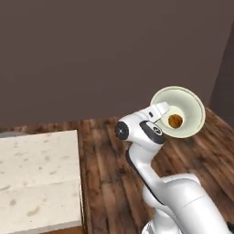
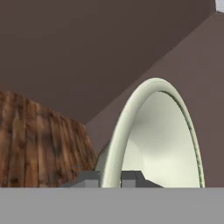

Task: Move the mug from next to the sink to the open cabinet. Then, move the bowl with the peach to the fridge to clear the area for faucet cleaning.

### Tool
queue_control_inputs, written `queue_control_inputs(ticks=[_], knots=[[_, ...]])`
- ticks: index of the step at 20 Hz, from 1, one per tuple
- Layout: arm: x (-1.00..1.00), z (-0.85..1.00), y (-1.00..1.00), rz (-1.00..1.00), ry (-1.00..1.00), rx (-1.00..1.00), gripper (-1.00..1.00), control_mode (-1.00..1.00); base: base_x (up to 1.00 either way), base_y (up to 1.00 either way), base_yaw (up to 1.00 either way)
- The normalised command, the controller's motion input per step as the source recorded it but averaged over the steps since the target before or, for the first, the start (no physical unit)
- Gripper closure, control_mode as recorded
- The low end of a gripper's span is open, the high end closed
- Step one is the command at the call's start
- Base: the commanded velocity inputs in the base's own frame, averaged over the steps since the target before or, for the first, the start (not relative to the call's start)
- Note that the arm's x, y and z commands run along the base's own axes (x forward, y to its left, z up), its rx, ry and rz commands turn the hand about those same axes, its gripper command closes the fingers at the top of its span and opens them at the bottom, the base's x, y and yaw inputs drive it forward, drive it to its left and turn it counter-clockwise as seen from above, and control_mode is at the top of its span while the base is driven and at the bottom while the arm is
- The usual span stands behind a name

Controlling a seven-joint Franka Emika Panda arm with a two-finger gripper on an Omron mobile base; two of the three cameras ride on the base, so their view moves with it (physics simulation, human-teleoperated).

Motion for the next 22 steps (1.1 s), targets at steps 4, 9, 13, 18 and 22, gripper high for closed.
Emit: queue_control_inputs(ticks=[4, 9, 13, 18, 22], knots=[[0.0, 0.0, 0.0, 0.0, 0.0, 0.0, 1.0, 1.0, 0.56, -0.09, -0.66], [0.0, 0.0, 0.0, 0.0, 0.0, 0.0, 1.0, 1.0, 0.52, -0.11, -0.64], [0.0, 0.0, 0.0, 0.0, 0.0, 0.0, 1.0, 1.0, 0.49, -0.08, -0.61], [0.0, 0.0, 0.0, 0.0, 0.0, 0.0, 1.0, 1.0, 0.42, -0.13, -0.57], [0.0, 0.0, 0.0, 0.0, 0.0, 0.0, 1.0, 1.0, 0.33, -0.37, -0.62]])
